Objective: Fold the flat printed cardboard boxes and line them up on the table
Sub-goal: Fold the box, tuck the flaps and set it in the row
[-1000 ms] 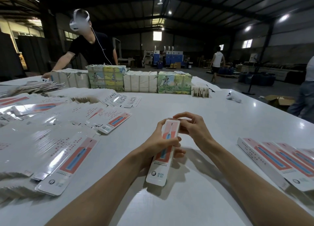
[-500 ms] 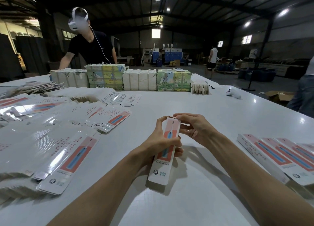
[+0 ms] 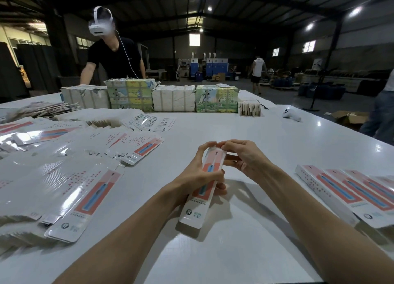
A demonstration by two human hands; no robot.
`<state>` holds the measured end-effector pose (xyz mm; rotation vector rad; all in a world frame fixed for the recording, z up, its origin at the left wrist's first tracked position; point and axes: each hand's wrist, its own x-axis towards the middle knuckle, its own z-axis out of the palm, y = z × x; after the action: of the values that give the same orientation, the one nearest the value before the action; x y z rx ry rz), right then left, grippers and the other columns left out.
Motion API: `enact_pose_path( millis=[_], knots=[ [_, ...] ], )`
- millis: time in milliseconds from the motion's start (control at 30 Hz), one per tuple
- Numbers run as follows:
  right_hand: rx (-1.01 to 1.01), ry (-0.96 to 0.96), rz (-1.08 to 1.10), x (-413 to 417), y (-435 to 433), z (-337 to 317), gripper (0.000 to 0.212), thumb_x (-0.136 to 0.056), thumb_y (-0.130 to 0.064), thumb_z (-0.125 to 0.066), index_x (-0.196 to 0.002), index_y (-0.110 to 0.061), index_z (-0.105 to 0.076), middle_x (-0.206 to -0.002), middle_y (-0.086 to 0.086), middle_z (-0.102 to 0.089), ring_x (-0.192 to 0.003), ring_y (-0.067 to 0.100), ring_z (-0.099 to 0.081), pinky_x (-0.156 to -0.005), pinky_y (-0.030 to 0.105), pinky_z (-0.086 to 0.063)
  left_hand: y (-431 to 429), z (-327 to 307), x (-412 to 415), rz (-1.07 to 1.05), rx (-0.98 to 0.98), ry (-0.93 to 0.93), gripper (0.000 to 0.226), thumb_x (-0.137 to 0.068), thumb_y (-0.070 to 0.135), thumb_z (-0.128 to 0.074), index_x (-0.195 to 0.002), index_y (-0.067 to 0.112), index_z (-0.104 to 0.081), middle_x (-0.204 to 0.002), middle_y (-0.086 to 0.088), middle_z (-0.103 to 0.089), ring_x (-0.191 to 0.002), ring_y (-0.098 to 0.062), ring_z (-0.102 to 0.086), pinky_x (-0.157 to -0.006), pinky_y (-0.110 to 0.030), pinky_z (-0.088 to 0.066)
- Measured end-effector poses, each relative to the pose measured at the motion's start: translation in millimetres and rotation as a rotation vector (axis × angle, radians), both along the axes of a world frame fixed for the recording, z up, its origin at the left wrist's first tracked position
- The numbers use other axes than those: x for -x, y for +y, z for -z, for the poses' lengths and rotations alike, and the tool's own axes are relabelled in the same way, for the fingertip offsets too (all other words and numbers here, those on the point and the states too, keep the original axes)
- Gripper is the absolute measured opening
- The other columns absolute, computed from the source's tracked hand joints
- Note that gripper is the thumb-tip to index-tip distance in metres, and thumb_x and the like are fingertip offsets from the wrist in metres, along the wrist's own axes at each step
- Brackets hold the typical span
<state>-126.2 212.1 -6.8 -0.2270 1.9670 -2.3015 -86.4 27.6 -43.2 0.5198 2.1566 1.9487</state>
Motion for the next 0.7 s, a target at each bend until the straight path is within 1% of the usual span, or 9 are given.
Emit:
enact_pose_path(
  millis=[100, 167, 233, 333, 433, 500, 533, 600, 700],
  knots=[
    [0.009, 0.008, -0.040, -1, 0, 1, 0.022, -0.097, 0.000, -0.058, -0.099, 0.001, -0.081, -0.107, 0.017, -0.078, -0.100, 0.033, -0.077, -0.075, 0.038, -0.065, -1, 0, 0, -0.022, -0.001, -0.010, 0.095, -0.075, 0.013, -0.084, -0.136, 0.063, -0.031, -0.120, -0.023, -0.061, -0.082, -0.038, -0.079, -0.067, -0.037, -0.064],
    [0.027, -0.001, -0.087, 0, 2, 2, 0.024, -0.097, -0.001, -0.058, -0.108, 0.003, -0.078, -0.112, 0.016, -0.078, -0.105, 0.032, -0.076, -0.079, 0.038, -0.065, -1, 0, 1, -0.043, 0.011, -0.003, 0.102, -0.078, 0.013, -0.084, -0.143, 0.061, -0.022, -0.123, -0.021, -0.060, -0.080, -0.034, -0.079, -0.066, -0.034, -0.063],
    [0.033, 0.005, -0.113, 2, 3, 3, 0.024, -0.098, -0.003, -0.059, -0.111, 0.001, -0.078, -0.116, 0.016, -0.077, -0.110, 0.031, -0.075, -0.083, 0.039, -0.065, -2, 1, 3, -0.051, 0.013, 0.003, 0.106, -0.080, 0.013, -0.083, -0.149, 0.057, -0.016, -0.124, -0.020, -0.060, -0.081, -0.032, -0.079, -0.067, -0.033, -0.063],
    [0.012, 0.036, -0.161, 2, 1, 5, 0.021, -0.097, -0.008, -0.070, -0.115, -0.004, -0.079, -0.116, 0.015, -0.077, -0.110, 0.031, -0.075, -0.083, 0.038, -0.064, -3, 2, 6, -0.069, -0.005, -0.001, 0.099, -0.076, 0.020, -0.083, -0.148, 0.049, -0.022, -0.118, -0.021, -0.063, -0.079, -0.031, -0.079, -0.068, -0.034, -0.063],
    [0.009, 0.098, -0.169, 3, -6, 14, 0.029, -0.094, -0.008, -0.075, -0.123, -0.005, -0.073, -0.117, 0.017, -0.075, -0.109, 0.032, -0.075, -0.088, 0.038, -0.063, -3, 3, 9, -0.118, -0.043, -0.019, 0.095, -0.076, 0.017, -0.083, -0.145, 0.049, -0.026, -0.116, -0.022, -0.063, -0.080, -0.032, -0.078, -0.068, -0.035, -0.063],
    [0.020, 0.131, -0.119, 3, -11, 17, 0.031, -0.093, -0.007, -0.076, -0.123, -0.002, -0.071, -0.116, 0.019, -0.075, -0.108, 0.034, -0.075, -0.090, 0.040, -0.063, -2, 3, 10, -0.125, -0.087, -0.057, 0.093, -0.079, 0.011, -0.083, -0.143, 0.050, -0.028, -0.115, -0.023, -0.062, -0.079, -0.032, -0.079, -0.066, -0.036, -0.064],
    [0.024, 0.146, -0.104, 3, -12, 18, 0.030, -0.092, -0.006, -0.077, -0.121, 0.000, -0.071, -0.115, 0.020, -0.075, -0.107, 0.034, -0.075, -0.089, 0.038, -0.063, -2, 3, 9, -0.123, -0.112, -0.084, 0.092, -0.080, 0.009, -0.083, -0.142, 0.050, -0.029, -0.115, -0.023, -0.062, -0.079, -0.031, -0.079, -0.065, -0.037, -0.064],
    [0.042, 0.165, -0.102, 4, -11, 18, 0.026, -0.091, -0.003, -0.078, -0.116, 0.001, -0.073, -0.112, 0.022, -0.075, -0.103, 0.035, -0.076, -0.084, 0.034, -0.063, -3, 4, 8, -0.125, -0.128, -0.107, 0.092, -0.081, 0.007, -0.084, -0.141, 0.052, -0.031, -0.117, -0.024, -0.061, -0.081, -0.032, -0.079, -0.065, -0.038, -0.064],
    [0.046, 0.163, -0.102, 5, -6, 16, 0.020, -0.089, 0.000, -0.078, -0.108, 0.002, -0.076, -0.107, 0.024, -0.076, -0.099, 0.036, -0.076, -0.082, 0.033, -0.062, -1, 4, 6, -0.115, -0.139, -0.105, 0.093, -0.080, 0.007, -0.085, -0.139, 0.055, -0.032, -0.119, -0.024, -0.061, -0.083, -0.034, -0.079, -0.068, -0.040, -0.064]
  ],
)
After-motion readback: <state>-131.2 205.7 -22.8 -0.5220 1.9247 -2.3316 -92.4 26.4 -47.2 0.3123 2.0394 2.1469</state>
